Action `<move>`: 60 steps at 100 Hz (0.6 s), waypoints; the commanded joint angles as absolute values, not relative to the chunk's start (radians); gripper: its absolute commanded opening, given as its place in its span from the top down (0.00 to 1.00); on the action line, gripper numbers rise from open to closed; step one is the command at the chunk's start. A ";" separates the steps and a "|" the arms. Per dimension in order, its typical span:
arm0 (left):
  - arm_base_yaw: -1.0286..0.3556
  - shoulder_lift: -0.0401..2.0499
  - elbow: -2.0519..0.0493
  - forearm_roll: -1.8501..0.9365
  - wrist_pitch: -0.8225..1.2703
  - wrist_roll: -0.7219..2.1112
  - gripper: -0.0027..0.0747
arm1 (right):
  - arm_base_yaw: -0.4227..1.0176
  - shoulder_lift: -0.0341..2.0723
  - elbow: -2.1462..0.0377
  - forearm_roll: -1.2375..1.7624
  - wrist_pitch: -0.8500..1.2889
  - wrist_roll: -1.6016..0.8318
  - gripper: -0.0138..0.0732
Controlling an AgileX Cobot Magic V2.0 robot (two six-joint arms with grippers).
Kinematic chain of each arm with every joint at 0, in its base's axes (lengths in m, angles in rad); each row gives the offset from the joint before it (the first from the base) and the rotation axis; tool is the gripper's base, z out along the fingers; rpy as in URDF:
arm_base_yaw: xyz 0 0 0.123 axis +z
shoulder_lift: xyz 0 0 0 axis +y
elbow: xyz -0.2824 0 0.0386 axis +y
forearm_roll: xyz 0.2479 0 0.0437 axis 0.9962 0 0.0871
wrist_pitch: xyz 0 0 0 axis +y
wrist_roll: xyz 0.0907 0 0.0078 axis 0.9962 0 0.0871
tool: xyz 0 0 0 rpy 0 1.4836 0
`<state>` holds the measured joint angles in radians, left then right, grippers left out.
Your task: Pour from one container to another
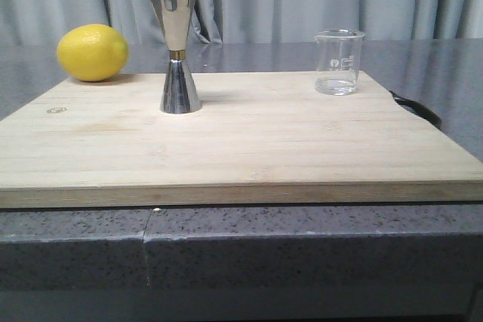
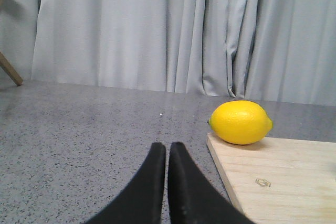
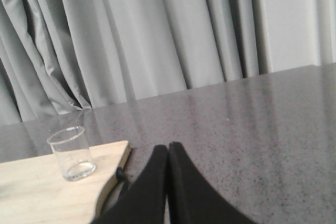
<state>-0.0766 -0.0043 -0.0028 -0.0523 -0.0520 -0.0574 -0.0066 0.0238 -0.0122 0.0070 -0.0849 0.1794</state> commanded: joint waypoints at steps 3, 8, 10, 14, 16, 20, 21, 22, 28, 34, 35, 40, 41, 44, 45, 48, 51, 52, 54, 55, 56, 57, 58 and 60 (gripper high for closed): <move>-0.074 -0.031 0.010 -0.060 -0.134 -0.064 0.99 | -0.014 -0.030 0.019 -0.017 -0.142 0.200 0.90; -0.074 -0.031 0.010 -0.060 -0.134 -0.064 0.99 | -0.014 -0.028 0.040 -0.019 -0.150 0.197 0.90; -0.074 -0.031 0.010 -0.060 -0.134 -0.064 0.99 | -0.014 -0.028 0.037 -0.028 -0.113 0.197 0.90; -0.074 -0.031 0.010 -0.060 -0.134 -0.064 0.99 | -0.016 -0.028 0.036 -0.035 -0.101 0.196 0.90; -0.074 -0.031 0.010 -0.060 -0.134 -0.064 0.99 | -0.016 -0.028 0.036 -0.037 -0.099 0.196 0.90; -0.074 -0.031 0.010 -0.060 -0.134 -0.064 0.99 | -0.020 -0.028 0.036 -0.041 -0.092 0.196 0.90; -0.074 -0.031 0.010 -0.060 -0.134 -0.064 0.99 | -0.022 -0.028 0.036 -0.043 -0.092 0.196 0.90; -0.074 -0.031 0.010 -0.060 -0.134 -0.064 0.99 | -0.022 -0.028 0.036 -0.043 -0.092 0.196 0.90; -0.074 -0.031 0.010 -0.060 -0.134 -0.064 0.99 | -0.032 -0.028 0.036 -0.043 -0.092 0.196 0.90; -0.074 -0.031 0.010 -0.060 -0.134 -0.064 0.99 | -0.034 -0.028 0.036 -0.043 -0.092 0.196 0.90; -0.074 -0.031 0.010 -0.060 -0.134 -0.064 0.99 | -0.034 -0.028 0.036 -0.043 -0.092 0.196 0.90; -0.074 -0.031 0.010 -0.060 -0.134 -0.064 0.99 | -0.034 -0.028 0.036 -0.043 -0.092 0.196 0.90; -0.074 -0.031 0.010 -0.060 -0.134 -0.064 0.99 | -0.034 -0.028 0.036 -0.043 -0.092 0.196 0.90; -0.074 -0.031 0.010 -0.060 -0.134 -0.064 0.99 | -0.034 -0.028 0.036 -0.043 -0.092 0.196 0.90; -0.074 -0.031 0.010 -0.060 -0.134 -0.064 0.99 | -0.034 -0.028 0.036 -0.043 -0.092 0.196 0.90; -0.074 -0.031 0.010 -0.060 -0.134 -0.064 0.99 | -0.034 -0.028 0.036 -0.043 -0.092 0.196 0.90; -0.074 -0.031 0.010 -0.060 -0.134 -0.064 0.99 | -0.034 -0.028 0.036 -0.043 -0.092 0.196 0.90; -0.074 -0.031 0.010 -0.060 -0.134 -0.064 0.99 | -0.034 -0.028 0.036 -0.043 -0.092 0.196 0.90; -0.074 -0.031 0.010 -0.060 -0.134 -0.064 0.99 | -0.034 -0.028 0.036 -0.043 -0.092 0.196 0.90; -0.074 -0.031 0.010 -0.060 -0.134 -0.064 0.99 | -0.034 -0.028 0.036 -0.043 -0.092 0.196 0.90; -0.074 -0.031 0.010 -0.060 -0.134 -0.064 0.99 | -0.034 -0.028 0.036 -0.043 -0.092 0.196 0.90; -0.074 -0.031 0.010 -0.060 -0.134 -0.064 0.99 | -0.034 -0.028 0.036 -0.043 -0.092 0.196 0.90; -0.074 -0.031 0.010 -0.060 -0.134 -0.064 0.99 | -0.034 -0.028 0.036 -0.043 -0.092 0.196 0.90; -0.074 -0.031 0.010 -0.060 -0.134 -0.064 0.99 | -0.034 -0.028 0.036 -0.043 -0.092 0.196 0.90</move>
<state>-0.0766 -0.0043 -0.0028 -0.0523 -0.0520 -0.0574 -0.0291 -0.0086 0.0109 -0.0311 -0.0198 0.1958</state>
